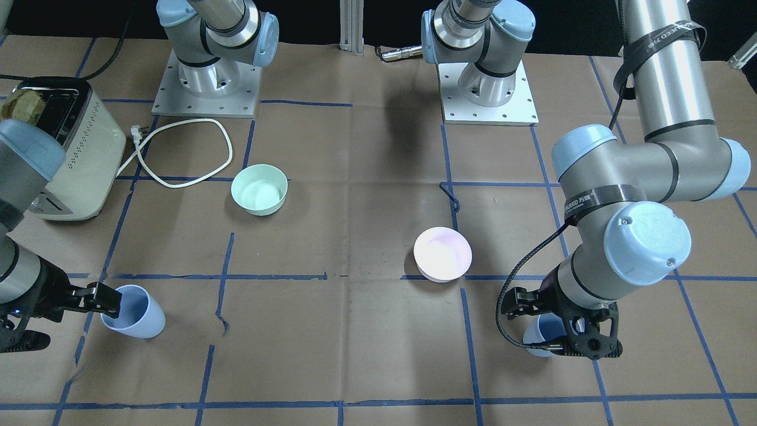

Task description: Stack blue cups with both arms

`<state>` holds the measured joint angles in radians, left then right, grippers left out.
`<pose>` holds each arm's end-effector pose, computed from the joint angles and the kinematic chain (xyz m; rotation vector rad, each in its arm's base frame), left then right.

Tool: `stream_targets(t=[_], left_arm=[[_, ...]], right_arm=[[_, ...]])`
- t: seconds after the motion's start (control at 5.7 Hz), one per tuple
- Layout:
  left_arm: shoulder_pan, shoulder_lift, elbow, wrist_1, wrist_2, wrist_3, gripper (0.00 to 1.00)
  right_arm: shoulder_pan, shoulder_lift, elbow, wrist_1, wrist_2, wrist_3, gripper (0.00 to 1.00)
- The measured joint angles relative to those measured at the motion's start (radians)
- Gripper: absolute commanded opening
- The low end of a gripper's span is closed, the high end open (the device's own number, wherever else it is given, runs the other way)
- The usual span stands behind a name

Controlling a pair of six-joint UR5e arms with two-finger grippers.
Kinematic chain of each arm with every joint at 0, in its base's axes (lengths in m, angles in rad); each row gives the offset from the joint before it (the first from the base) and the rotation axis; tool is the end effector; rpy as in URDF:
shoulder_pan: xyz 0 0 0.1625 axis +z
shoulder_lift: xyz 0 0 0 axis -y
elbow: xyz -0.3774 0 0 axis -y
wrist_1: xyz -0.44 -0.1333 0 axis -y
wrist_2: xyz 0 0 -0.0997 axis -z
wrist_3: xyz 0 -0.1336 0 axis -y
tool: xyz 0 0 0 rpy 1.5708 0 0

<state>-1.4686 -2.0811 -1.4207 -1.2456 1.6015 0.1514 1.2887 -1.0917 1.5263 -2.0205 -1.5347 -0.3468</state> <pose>-0.0580 -0.7006 0.1998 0.0775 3.1140 0.0601 -0.0552 -0.6866 0.1802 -0.1011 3.1100 -0.0397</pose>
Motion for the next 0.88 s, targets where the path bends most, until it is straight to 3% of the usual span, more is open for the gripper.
stream_targets(t=[0.18, 0.35, 0.53, 0.7, 0.88], left_arm=[[0.000, -0.025, -0.002, 0.005, 0.000, -0.001, 0.78], [0.001, -0.045, -0.004, 0.007, 0.001, 0.000, 0.49], [0.001, -0.055, -0.008, 0.008, 0.001, 0.004, 0.13], [0.001, -0.058, -0.012, 0.008, 0.001, 0.006, 0.02], [0.001, -0.059, -0.012, 0.008, 0.002, 0.007, 0.00]], right_arm=[[0.000, 0.003, 0.018, -0.033, 0.003, 0.000, 0.96], [0.000, 0.005, 0.037, -0.048, 0.004, 0.001, 0.41], [0.000, 0.005, 0.046, -0.054, 0.004, 0.005, 0.20], [0.001, 0.002, 0.049, -0.054, 0.010, 0.014, 0.09], [0.001, -0.002, 0.050, -0.054, 0.023, 0.023, 0.08]])
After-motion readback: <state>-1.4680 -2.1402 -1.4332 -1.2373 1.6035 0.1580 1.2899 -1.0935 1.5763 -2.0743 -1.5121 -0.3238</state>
